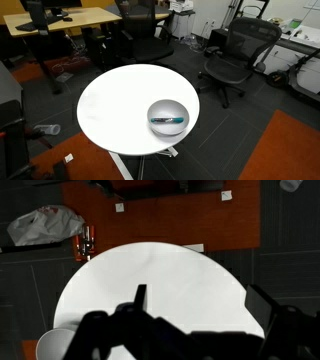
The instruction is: Remove the green marker from the bowl and put it on the table
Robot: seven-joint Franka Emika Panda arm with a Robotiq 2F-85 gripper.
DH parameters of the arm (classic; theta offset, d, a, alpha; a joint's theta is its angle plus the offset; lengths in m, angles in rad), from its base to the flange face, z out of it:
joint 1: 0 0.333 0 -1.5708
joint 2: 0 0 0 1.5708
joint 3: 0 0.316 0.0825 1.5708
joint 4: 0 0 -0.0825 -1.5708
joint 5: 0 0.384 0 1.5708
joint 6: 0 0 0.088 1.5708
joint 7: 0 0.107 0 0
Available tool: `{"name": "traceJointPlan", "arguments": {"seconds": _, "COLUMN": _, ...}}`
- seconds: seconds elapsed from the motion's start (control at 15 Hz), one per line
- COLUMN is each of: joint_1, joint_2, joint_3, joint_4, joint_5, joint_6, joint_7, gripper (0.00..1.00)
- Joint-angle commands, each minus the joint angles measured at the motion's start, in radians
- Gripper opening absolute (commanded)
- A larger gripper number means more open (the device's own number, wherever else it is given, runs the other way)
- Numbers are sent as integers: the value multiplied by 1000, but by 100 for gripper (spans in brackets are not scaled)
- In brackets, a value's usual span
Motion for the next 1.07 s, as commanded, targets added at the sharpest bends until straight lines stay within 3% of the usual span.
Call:
{"name": "traceJointPlan", "arguments": {"seconds": 0.0, "joint_1": 21, "joint_2": 1, "joint_3": -21, "joint_4": 1, "joint_5": -5, "joint_6": -2, "joint_7": 4, "gripper": 100}}
{"name": "traceJointPlan", "arguments": {"seconds": 0.53, "joint_1": 9, "joint_2": 19, "joint_3": -33, "joint_4": 10, "joint_5": -25, "joint_6": 26, "joint_7": 12, "gripper": 100}}
{"name": "traceJointPlan", "arguments": {"seconds": 1.0, "joint_1": -28, "joint_2": 107, "joint_3": -112, "joint_4": 86, "joint_5": -60, "joint_6": 127, "joint_7": 14, "gripper": 100}}
